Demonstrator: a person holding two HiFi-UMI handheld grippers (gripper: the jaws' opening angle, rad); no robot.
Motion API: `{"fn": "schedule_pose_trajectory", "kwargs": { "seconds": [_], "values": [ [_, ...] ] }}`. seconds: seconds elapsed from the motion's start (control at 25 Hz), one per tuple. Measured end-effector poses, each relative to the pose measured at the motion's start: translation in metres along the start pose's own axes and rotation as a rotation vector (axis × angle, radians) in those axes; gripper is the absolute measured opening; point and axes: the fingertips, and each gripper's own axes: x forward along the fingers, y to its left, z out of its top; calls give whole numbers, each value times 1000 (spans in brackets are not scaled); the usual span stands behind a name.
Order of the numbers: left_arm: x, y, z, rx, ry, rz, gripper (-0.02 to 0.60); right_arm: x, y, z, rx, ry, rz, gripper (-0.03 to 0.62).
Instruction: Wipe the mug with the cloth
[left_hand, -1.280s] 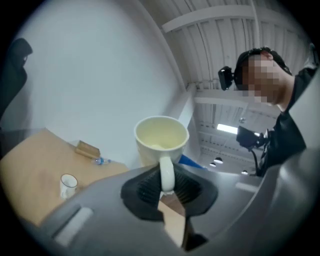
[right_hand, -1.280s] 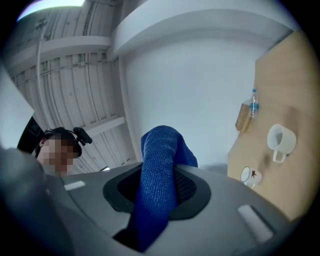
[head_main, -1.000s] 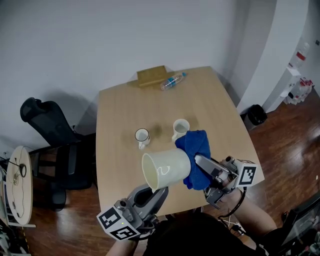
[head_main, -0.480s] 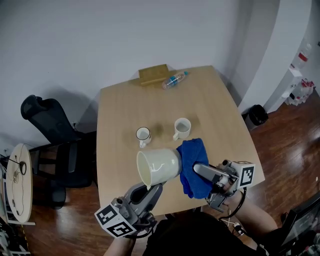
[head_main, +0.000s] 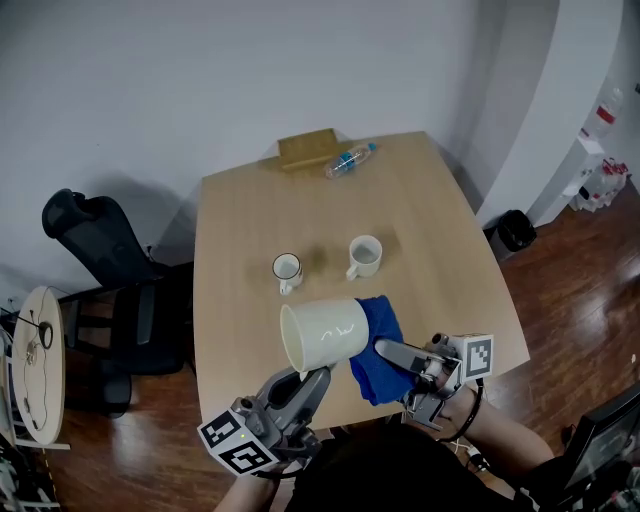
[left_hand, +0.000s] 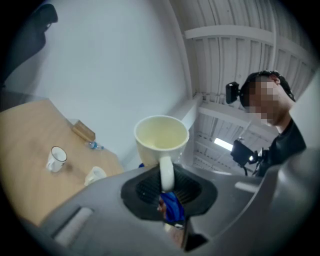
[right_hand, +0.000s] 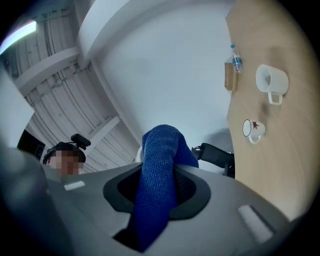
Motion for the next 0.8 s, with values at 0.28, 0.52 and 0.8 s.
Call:
{"fn": "schedule_pose_trajectory", "kwargs": {
  "seconds": [0.28, 0.52, 0.8],
  "values": [
    [-20, 40, -5, 34, 21, 204, 38, -7, 36, 36, -77, -88, 68, 107],
    [-61, 122, -39, 345, 242, 553, 38, -53, -23, 82, -612, 0, -499, 107],
    [-89, 176, -120, 416, 511, 666, 38, -124, -141, 44, -1072, 471, -1051, 107]
  ]
}}
